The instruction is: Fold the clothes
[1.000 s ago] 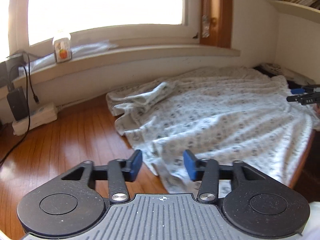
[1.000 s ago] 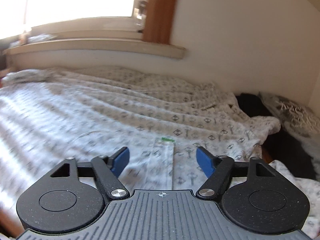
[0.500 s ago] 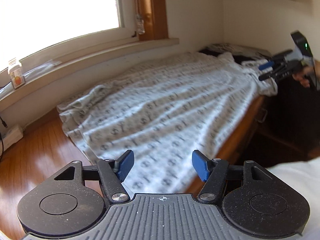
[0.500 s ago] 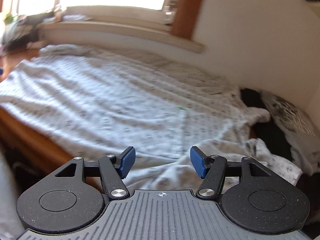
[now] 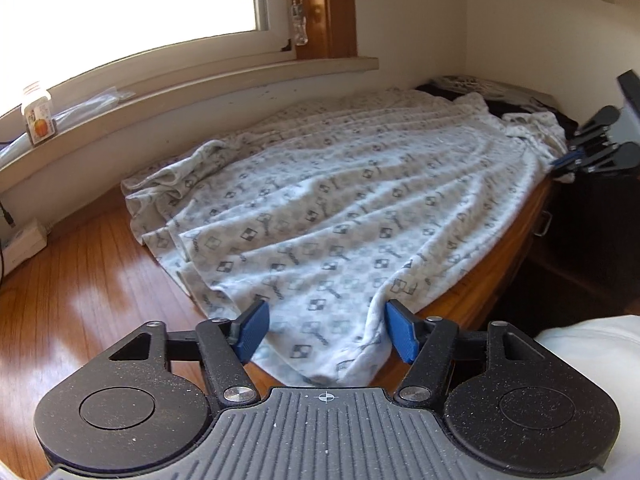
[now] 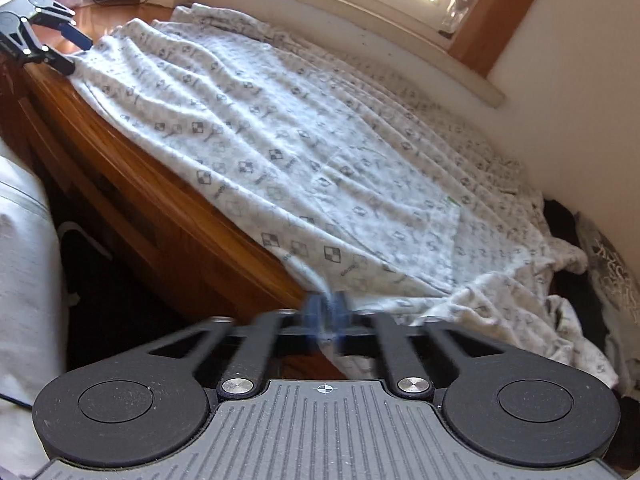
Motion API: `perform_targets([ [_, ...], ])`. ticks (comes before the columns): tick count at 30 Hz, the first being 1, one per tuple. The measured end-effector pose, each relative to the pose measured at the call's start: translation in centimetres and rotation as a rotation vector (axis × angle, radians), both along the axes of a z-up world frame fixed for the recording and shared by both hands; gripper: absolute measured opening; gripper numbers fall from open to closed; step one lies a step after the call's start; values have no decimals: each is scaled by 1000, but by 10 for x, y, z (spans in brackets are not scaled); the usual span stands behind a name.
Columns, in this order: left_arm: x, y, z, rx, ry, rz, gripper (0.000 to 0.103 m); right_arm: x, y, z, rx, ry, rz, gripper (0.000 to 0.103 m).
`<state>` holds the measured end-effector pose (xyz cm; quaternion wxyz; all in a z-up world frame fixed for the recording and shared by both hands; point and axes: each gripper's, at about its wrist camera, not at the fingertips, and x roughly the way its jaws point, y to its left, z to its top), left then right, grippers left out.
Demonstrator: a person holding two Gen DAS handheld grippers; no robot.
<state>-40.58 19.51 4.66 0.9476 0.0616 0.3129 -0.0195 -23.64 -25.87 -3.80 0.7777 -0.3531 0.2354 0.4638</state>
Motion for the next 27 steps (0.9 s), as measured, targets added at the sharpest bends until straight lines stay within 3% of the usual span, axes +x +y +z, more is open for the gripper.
perform_targets([
  [2, 2, 4, 2, -1, -4, 17, 52, -1, -7, 14, 19, 7, 30, 3],
  [5, 4, 10, 5, -2, -10, 42, 51, 1, -10, 25, 10, 9, 50, 4],
  [11, -11, -3, 9, 37, -30, -26, 67, 2, -3, 12, -18, 4, 41, 4],
  [16, -20, -23, 4, 84, -31, -128, 68, 3, -1, 15, 3, -24, 22, 4],
  [27, -26, -28, -10, 116, 7, -188, 68, 7, -2, 23, 34, -58, -28, 4],
])
